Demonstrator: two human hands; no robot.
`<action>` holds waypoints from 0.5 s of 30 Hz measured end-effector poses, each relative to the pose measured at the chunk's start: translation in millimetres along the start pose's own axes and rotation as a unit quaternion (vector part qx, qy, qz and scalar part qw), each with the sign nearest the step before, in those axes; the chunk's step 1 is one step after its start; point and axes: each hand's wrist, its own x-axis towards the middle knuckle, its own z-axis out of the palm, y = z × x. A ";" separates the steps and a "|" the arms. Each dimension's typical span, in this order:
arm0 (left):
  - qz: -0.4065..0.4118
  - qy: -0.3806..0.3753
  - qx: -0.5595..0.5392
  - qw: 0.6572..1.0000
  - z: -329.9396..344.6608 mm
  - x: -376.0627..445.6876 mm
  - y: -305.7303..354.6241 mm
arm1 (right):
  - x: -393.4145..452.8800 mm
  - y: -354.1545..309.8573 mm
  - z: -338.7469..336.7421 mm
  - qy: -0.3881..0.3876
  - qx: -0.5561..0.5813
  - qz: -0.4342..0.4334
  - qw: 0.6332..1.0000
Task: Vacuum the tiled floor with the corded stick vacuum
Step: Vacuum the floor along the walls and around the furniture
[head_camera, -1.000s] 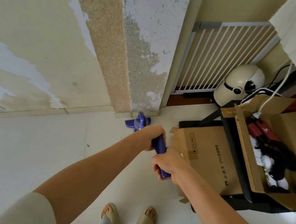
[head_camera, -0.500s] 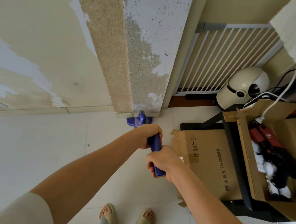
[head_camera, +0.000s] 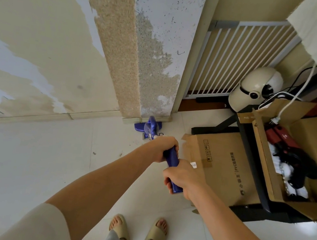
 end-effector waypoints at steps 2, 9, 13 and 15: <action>0.001 -0.004 0.025 1.000 1.9 -0.9 -5.3 | -3.7 8.9 6.2 0.024 0.021 0.000 0.999; -0.002 -0.052 0.040 0.998 13.0 -17.4 -12.0 | -24.0 19.2 13.7 0.077 0.083 0.006 0.994; 0.003 -0.055 0.052 0.997 23.1 -16.9 -5.3 | -26.1 14.7 1.8 0.070 0.071 0.010 0.995; -0.003 -0.050 0.049 0.998 24.4 -14.9 0.6 | -20.8 9.8 -4.3 0.066 0.065 0.009 0.996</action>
